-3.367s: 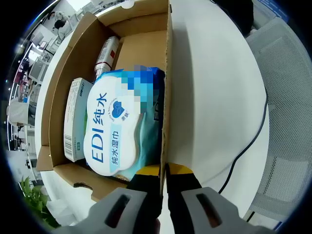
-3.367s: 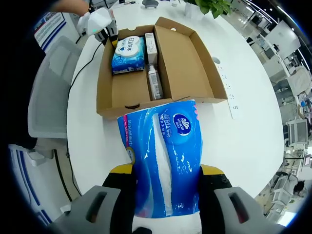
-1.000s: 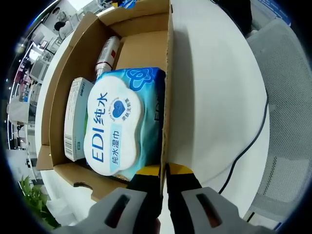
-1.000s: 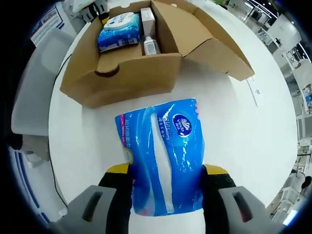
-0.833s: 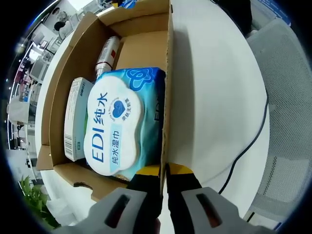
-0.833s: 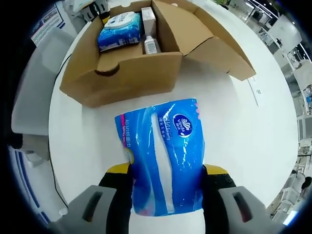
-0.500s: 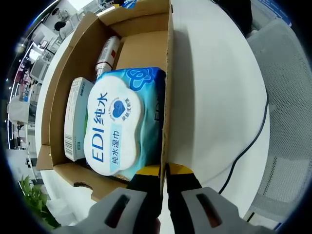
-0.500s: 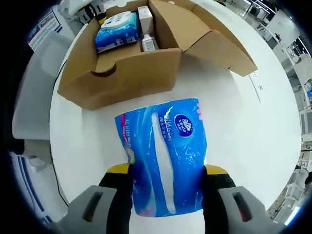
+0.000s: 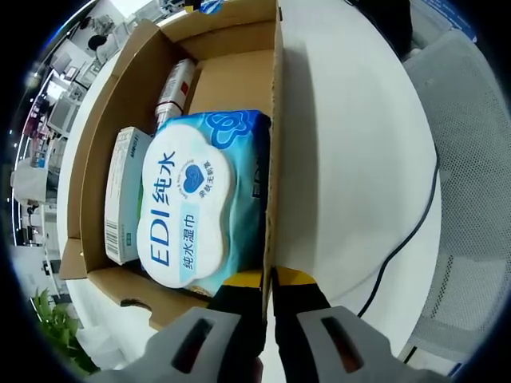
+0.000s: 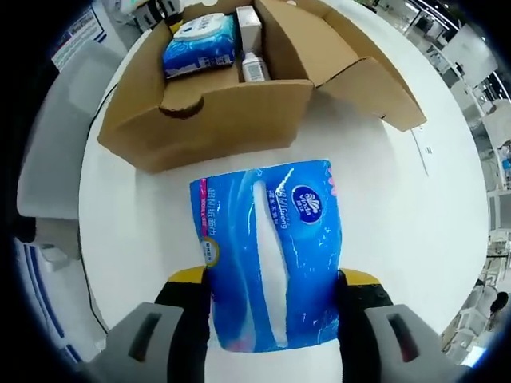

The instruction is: Operate the shoe box by opening the lid, removing the specified soft item, and placing it in the target area until the item is outside and the box remains undamaged.

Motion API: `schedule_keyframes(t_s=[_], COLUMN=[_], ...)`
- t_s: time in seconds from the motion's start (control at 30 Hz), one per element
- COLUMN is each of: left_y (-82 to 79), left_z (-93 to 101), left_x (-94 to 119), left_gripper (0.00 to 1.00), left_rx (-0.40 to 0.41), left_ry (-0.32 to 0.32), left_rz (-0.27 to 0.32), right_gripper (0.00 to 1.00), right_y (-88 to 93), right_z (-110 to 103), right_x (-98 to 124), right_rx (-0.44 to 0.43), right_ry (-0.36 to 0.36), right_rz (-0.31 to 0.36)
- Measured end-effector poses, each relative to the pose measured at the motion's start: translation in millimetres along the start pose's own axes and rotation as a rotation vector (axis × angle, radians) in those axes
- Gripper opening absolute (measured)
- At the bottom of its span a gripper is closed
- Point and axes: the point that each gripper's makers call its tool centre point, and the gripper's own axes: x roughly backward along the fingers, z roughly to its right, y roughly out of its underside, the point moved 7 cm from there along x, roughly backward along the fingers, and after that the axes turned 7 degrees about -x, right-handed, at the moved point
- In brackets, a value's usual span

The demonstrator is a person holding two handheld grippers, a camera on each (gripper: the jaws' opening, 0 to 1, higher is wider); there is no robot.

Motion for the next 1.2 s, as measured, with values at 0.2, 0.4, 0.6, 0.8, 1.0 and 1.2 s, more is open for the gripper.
schedule_keyframes(t_s=[0.2,0.4,0.6,0.8,1.0,1.2], left_y=[-0.1,-0.3,-0.1,0.0,0.5,0.4], left_z=[0.8,1.1,1.1,0.4,-0.1,-1.1], left_x=[0.1,0.2,0.1,0.1,-0.1,-0.2], left_gripper=[0.02,0.02,0.02,0.02,0.02,0.02], left_rx=[-0.001,-0.004,-0.005,-0.003,-0.001,0.002], left_ry=[-0.003,-0.002,-0.005,-0.007,-0.01,-0.007], left_rz=[-0.001,-0.002,-0.002,-0.002,-0.002,-0.007], right_gripper=[0.61,0.59,0.45,0.62,0.67,0.69], right_y=[-0.3,-0.1,-0.5,4.9,17.4,20.8], right_z=[-3.9,-1.2,-2.7,-8.1,0.6,4.7], right_x=[10.2,28.6,40.6,33.3,18.3,2.6], right_rx=[-0.015,0.001,0.042,0.011,-0.012,-0.021], right_ry=[0.016,0.082,0.134,0.11,0.08,0.047], right_rz=[0.02,0.052,0.068,0.05,0.003,-0.015])
